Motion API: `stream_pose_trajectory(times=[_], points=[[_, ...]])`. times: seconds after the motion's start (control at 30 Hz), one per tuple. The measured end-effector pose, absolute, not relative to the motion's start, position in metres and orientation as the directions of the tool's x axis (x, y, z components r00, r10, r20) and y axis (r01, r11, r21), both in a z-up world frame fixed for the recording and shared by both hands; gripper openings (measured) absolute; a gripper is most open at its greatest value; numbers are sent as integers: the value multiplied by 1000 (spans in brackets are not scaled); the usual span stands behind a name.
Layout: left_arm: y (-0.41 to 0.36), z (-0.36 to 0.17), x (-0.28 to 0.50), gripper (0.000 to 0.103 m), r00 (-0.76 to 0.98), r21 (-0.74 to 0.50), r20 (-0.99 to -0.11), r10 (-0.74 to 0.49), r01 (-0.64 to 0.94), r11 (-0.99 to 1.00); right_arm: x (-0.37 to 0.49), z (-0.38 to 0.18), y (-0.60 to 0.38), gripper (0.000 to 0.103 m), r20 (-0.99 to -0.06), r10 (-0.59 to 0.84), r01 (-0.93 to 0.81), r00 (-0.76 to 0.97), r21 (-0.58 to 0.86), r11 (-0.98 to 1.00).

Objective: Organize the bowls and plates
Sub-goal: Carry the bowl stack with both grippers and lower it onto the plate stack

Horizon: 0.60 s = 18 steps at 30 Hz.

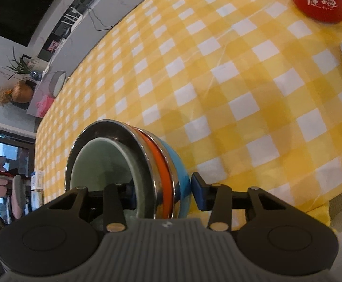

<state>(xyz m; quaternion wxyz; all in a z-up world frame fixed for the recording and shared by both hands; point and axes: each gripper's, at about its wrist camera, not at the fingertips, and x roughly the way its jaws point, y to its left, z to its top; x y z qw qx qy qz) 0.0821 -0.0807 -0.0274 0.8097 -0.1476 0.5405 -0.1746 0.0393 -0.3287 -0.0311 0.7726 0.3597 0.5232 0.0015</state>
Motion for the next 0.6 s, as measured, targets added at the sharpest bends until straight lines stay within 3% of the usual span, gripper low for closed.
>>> stream_pose_trajectory(times=[0.6], points=[[17, 18, 72, 47, 468, -437, -804, -368, -44, 899, 58, 17, -232, 43, -764, 461, 183, 452, 585, 790]])
